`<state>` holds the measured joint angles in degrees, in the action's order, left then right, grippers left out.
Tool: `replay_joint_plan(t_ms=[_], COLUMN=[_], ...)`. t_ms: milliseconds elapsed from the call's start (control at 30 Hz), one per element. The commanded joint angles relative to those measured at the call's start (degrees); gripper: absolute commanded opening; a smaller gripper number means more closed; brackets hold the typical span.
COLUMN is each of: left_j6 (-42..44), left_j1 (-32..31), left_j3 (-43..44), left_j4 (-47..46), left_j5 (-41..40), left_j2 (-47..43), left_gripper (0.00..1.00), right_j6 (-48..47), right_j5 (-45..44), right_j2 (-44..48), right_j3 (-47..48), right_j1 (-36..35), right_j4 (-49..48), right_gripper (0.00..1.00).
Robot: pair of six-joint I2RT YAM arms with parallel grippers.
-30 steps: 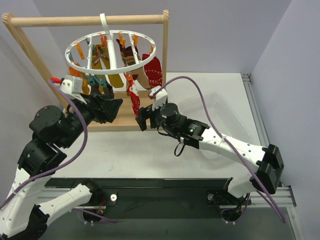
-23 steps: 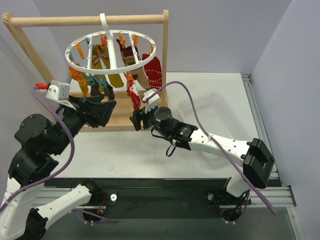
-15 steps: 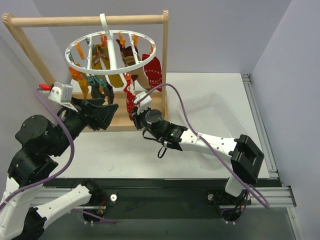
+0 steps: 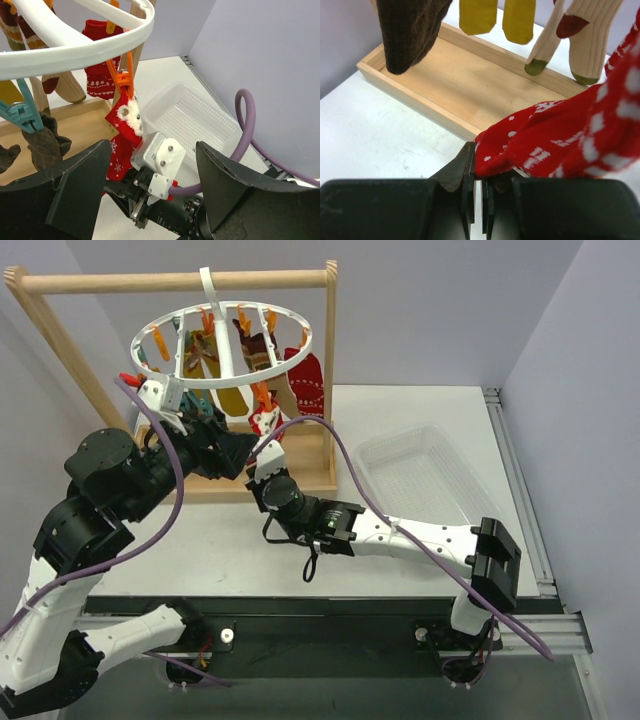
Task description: Remove the socks clipped to the hanger
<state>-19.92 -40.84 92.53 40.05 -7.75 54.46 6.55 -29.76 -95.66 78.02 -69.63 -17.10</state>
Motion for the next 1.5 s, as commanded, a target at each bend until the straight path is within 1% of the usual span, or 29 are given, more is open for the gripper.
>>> replay_joint_plan(t_ms=[0,233,267,333,400,533,600,633,700,833,967,1167,1267,1333,1400,1433,1467], left_j6=[-2.9,-6.5,-6.5,-6.4,-6.4,-6.4,-7.2,-7.6,-8.8,-10.1,-10.8,-11.5,-11.5,-10.1,-7.3,-7.1,-7.1], left_j1=[-0.2,-0.3,-0.3,-0.3,-0.2,-0.3,-0.3,-0.3,-0.3,-0.3,-0.3,-0.3,-0.3,-0.2,-0.2,-0.2,-0.1], left_j3=[7.0,8.5,9.0,10.6,12.0,13.6,13.1,11.3,10.4,10.7,8.5,6.5,5.5,4.8,3.2,2.2,0.4], left_j4=[5.7,4.2,3.7,3.5,3.5,3.6,2.1,-0.9,-3.2,-4.1,-7.4,-9.5,-10.9,-12.2,-14.6,-16.6,-17.5], left_j5=[-2.9,-5.7,-6.3,-8.3,-9.6,-11.0,-12.9,-12.4,-10.1,-10.3,-12.6,-15.5,-15.6,-15.9,-14.9,-14.8,-14.7], left_j2=[3.5,6.3,7.1,8.1,9.7,12.3,12.2,11.7,11.1,13.4,13.8,14.2,13.7,13.6,13.0,12.7,11.8], left_gripper=[0.8,0.79,0.76,0.74,0.72,0.72,0.72,0.72,0.72,0.79,0.79,0.76,0.75,0.75,0.7,0.67,0.65], right_j6=[1.6,2.9,3.2,4.2,4.8,4.9,5.0,5.1,5.1,5.1,5.0,5.2,4.7,4.2,3.8,3.6,3.5], right_j5=[-6.5,-1.3,-0.1,1.0,2.8,4.2,4.4,4.4,4.4,4.4,4.3,3.3,4.3,6.2,7.6,7.8,7.8], right_j2=[3.9,7.7,7.9,8.7,9.3,9.9,10.1,10.3,10.5,11.0,11.8,13.1,13.5,13.5,13.5,13.5,13.5], right_j3=[3.1,4.2,4.2,4.1,3.1,2.2,1.9,1.8,1.5,1.3,0.9,-0.1,-0.1,-0.1,0.1,0.1,0.1], right_j1=[-0.9,-1.2,-1.2,-1.2,-1.2,-1.2,-1.2,-1.3,-1.3,-1.4,-2.1,-2.8,-2.8,-2.7,-2.9,-3.1,-3.2], right_j4=[6.7,12.7,13.4,14.7,14.9,15.0,15.0,14.7,14.4,13.9,13.7,13.2,13.3,13.7,13.9,14.1,14.1], right_gripper=[0.0,0.0,0.0,0.0,0.0,0.0,0.0,0.0,0.0,0.0,0.0,0.0,0.0,0.0,0.0,0.0,0.0])
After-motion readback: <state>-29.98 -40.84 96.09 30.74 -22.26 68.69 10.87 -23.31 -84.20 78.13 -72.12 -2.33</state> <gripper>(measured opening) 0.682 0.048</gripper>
